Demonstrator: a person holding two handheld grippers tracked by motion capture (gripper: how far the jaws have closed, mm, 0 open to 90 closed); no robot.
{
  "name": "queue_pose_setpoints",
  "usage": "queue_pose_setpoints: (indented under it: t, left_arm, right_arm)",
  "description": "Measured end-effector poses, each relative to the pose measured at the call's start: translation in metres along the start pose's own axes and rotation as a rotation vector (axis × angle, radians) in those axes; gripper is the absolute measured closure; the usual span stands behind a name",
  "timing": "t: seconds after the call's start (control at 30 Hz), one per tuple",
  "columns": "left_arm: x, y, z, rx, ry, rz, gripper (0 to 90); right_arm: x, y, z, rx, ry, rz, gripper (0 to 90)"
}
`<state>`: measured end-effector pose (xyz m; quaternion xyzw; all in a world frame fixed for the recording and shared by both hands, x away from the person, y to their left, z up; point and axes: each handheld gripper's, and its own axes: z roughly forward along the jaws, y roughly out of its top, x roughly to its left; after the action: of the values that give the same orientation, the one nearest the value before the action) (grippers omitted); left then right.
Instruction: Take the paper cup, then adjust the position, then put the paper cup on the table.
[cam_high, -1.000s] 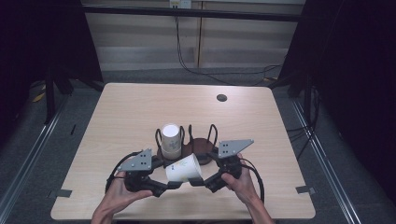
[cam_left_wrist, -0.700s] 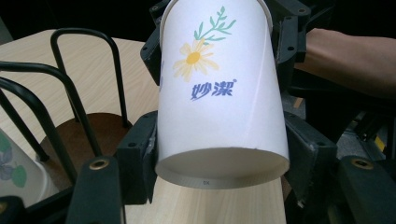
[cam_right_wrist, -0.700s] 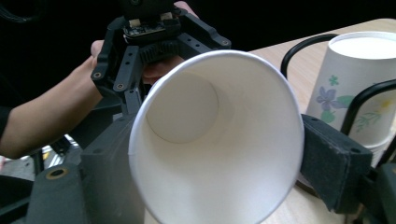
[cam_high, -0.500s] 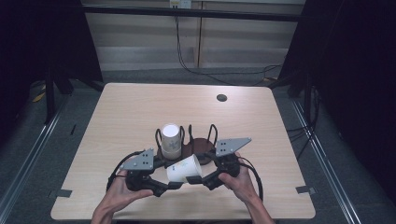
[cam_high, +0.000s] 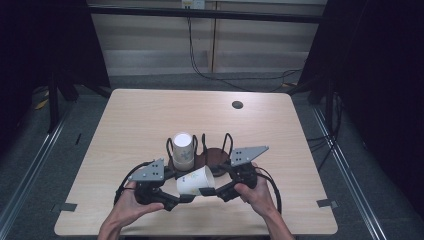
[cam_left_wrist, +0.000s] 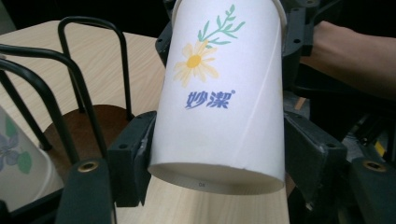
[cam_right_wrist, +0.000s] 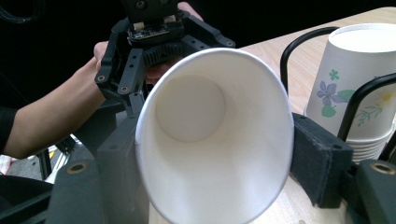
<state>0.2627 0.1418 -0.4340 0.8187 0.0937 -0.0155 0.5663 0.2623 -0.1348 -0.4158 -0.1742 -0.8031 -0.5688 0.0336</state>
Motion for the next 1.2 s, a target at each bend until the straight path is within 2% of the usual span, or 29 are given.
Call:
queue_pose_setpoints:
  t: [0.17, 0.27, 0.43, 0.73, 0.87, 1.07, 1.17, 1.2]
  left_arm:
    - [0.000, 0.000, 0.001, 0.004, -0.007, -0.013, 28.0]
    - [0.001, 0.000, -0.001, -0.003, 0.019, -0.018, 21.4]
    - [0.002, 0.000, -0.006, -0.011, 0.059, -0.027, 16.6]
    - [0.004, -0.001, -0.011, -0.008, 0.091, -0.028, 16.4]
    - [0.007, -0.003, -0.016, -0.010, 0.129, -0.041, 16.4]
    - [0.010, -0.004, -0.028, 0.001, 0.182, -0.036, 18.4]
    - [0.012, -0.004, -0.037, 0.042, 0.221, -0.028, 20.4]
    - [0.013, -0.004, -0.039, 0.034, 0.235, -0.030, 20.3]
  right_arm:
    - [0.001, 0.000, 0.000, 0.008, -0.014, -0.003, 28.1]
    - [0.001, -0.001, -0.003, -0.002, -0.023, -0.003, 28.4]
    - [0.002, -0.004, -0.013, -0.014, -0.050, 0.004, 28.5]
    - [-0.003, -0.010, -0.026, -0.005, -0.102, 0.025, 28.5]
    - [-0.005, -0.013, -0.029, 0.013, -0.130, 0.038, 28.6]
    - [-0.006, -0.017, -0.038, 0.026, -0.171, 0.048, 28.6]
    - [-0.008, -0.020, -0.043, 0.031, -0.186, 0.053, 28.6]
    - [-0.008, -0.021, -0.044, 0.027, -0.188, 0.054, 28.6]
